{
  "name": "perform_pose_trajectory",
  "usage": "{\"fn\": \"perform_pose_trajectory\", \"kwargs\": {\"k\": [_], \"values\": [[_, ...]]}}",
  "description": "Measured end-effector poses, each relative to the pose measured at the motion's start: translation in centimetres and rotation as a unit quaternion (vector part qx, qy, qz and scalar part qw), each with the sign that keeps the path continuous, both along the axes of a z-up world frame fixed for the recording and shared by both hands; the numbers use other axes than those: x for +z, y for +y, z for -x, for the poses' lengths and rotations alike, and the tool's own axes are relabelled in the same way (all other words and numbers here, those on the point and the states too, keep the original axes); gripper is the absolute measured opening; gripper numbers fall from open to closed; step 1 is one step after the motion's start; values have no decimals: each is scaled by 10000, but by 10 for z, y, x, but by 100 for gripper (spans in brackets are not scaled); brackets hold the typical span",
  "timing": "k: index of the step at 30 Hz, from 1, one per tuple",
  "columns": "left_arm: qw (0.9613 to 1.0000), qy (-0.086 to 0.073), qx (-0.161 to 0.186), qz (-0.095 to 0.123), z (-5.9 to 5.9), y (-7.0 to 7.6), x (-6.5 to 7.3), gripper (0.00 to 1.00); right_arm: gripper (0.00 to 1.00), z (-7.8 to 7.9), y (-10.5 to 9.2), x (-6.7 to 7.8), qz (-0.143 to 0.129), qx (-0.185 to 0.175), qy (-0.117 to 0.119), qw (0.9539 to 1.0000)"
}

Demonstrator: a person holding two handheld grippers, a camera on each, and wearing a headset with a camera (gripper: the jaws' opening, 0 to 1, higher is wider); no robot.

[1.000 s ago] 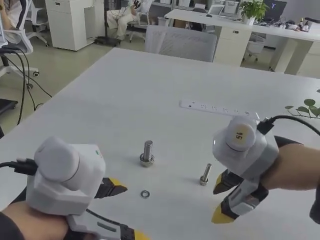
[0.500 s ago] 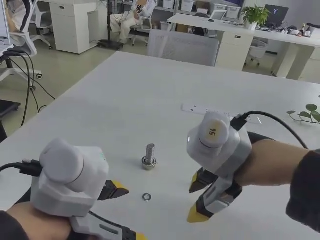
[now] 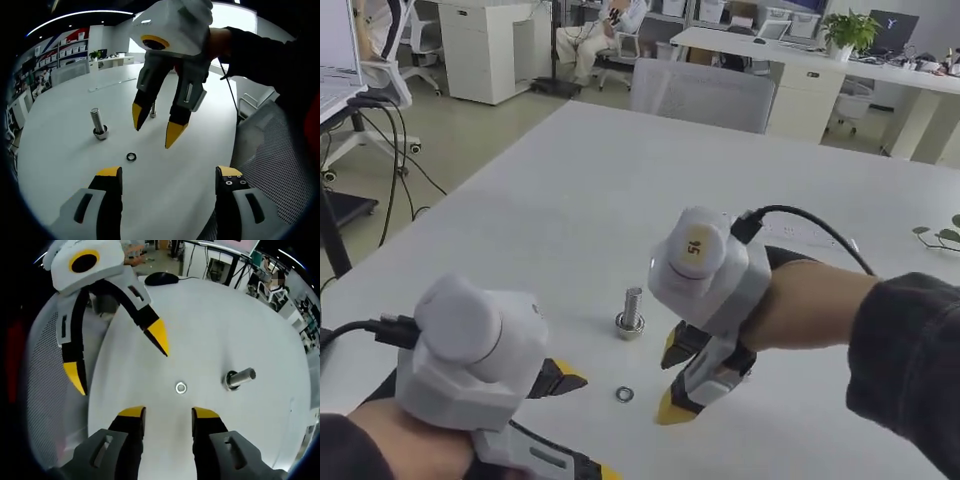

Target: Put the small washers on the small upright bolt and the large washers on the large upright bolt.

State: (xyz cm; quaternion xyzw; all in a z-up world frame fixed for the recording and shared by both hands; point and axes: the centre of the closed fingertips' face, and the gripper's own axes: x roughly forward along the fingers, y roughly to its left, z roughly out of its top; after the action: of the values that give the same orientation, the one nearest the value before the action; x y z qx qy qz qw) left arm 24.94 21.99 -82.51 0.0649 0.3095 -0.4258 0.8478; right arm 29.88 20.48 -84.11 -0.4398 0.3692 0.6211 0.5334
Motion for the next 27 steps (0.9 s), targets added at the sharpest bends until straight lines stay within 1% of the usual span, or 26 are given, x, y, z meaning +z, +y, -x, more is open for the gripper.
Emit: {"fn": "perform_pose_trajectory", "kwargs": {"k": [4, 6, 12, 19, 22, 27], "values": [[10000, -2, 21, 3, 0, 1, 1, 76, 37, -3, 9, -7, 27, 86, -29, 10000], [10000, -7, 34, 3, 0, 2, 1, 76, 37, -4, 12, -9, 50, 98, -6, 9999], [10000, 0, 45, 5, 0, 2, 0, 76, 34, -6, 20, -14, 68, 236, -36, 9997], [10000, 4, 55, 10, 0, 3, 0, 75, 30, -11, 21, -24, 186, 301, -51, 9994], [10000, 2, 57, 13, 0, 2, 0, 75, 28, -11, 24, -24, 154, 324, -30, 9994], [10000, 5, 53, 19, -1, 1, 0, 75, 27, -12, 26, -29, 196, 385, -49, 9991]]}}
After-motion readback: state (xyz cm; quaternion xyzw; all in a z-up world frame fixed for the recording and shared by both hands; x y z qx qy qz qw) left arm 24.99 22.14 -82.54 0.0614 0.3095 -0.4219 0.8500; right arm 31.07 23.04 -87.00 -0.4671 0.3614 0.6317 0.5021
